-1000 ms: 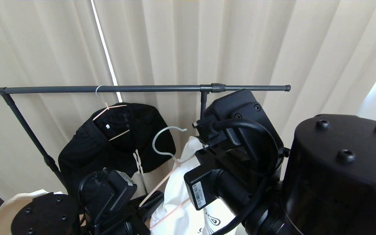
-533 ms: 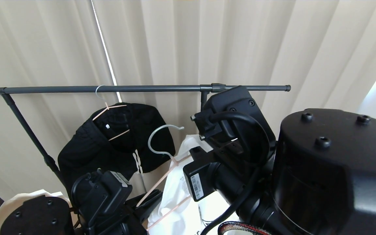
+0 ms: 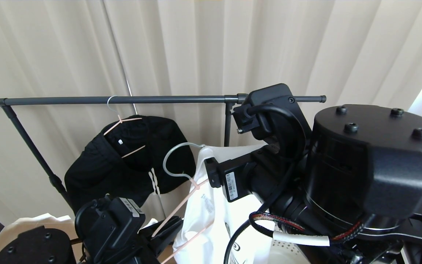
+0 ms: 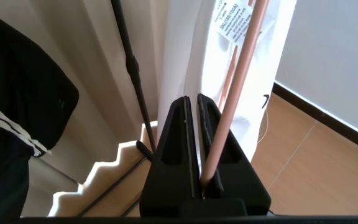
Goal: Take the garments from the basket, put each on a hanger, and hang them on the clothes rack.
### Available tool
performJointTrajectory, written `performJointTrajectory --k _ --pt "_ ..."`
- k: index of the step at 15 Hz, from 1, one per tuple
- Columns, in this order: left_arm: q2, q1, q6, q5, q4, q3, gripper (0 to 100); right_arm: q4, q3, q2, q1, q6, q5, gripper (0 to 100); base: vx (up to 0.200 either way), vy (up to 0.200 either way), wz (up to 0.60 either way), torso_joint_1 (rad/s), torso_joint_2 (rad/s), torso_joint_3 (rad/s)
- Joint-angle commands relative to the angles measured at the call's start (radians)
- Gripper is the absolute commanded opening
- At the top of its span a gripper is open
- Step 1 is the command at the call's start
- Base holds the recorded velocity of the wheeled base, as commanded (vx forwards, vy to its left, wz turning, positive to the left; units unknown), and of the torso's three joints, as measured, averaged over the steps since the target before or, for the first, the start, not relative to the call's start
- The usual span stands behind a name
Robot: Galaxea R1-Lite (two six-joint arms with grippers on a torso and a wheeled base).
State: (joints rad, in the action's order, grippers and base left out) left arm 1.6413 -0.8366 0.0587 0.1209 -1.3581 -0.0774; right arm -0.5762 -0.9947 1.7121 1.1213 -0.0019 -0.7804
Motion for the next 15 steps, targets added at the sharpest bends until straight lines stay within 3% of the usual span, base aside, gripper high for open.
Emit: performJointTrajectory --k 1,15 --pt "0.0 0.001 0.001 0.0 -0.013 0.002 0 -0.001 0.001 0.001 0.0 0.0 0.0 100 0.0 0.0 0.0 0.0 0.0 0.0" --pt "0.029 0.08 -0.008 0.003 -0.024 -0.028 0 0.001 0.011 0.004 0.029 -0.001 -0.007 100 0.0 0.0 0.0 0.0 0.0 0.0"
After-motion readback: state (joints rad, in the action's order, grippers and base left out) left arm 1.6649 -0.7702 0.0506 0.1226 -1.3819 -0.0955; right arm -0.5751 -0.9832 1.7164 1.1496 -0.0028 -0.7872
